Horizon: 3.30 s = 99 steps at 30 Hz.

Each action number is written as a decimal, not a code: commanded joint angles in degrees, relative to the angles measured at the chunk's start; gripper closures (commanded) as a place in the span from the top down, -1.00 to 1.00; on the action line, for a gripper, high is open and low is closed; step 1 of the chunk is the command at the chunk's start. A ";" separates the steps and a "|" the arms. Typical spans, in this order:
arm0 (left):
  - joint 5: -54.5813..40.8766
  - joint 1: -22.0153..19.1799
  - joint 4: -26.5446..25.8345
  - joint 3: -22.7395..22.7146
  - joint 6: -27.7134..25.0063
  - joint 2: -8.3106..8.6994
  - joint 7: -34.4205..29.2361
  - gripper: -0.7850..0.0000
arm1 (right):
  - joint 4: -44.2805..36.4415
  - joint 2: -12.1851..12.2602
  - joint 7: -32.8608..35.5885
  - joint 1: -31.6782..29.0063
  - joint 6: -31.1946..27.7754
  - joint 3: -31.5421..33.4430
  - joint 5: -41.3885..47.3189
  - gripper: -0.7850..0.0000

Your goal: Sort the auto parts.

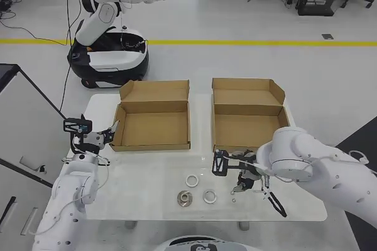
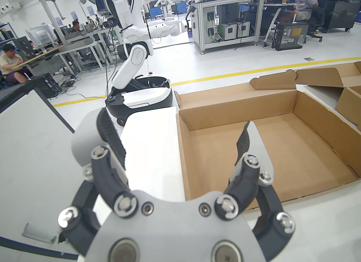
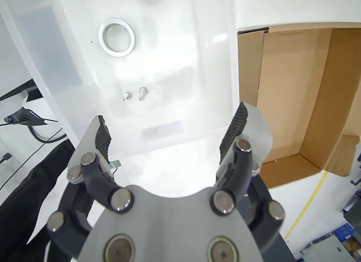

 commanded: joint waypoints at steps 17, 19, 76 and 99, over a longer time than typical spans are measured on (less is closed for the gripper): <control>0.00 0.00 0.00 0.00 0.00 0.00 0.00 1.00 | 3.02 -2.38 -1.21 -0.10 -0.35 -5.00 -3.64 1.00; 0.00 0.00 0.00 0.00 0.00 0.00 0.00 1.00 | 3.56 -2.53 -1.59 -0.15 -0.55 -5.16 -4.08 1.00; 0.00 0.00 0.00 0.00 0.00 0.00 0.00 1.00 | 8.64 -3.99 -3.92 -5.02 -1.63 -6.06 -7.11 -0.17; 0.00 0.00 0.00 0.00 0.00 0.00 0.00 1.00 | 9.43 -4.27 -2.65 -5.57 -2.36 -5.36 -4.74 -0.69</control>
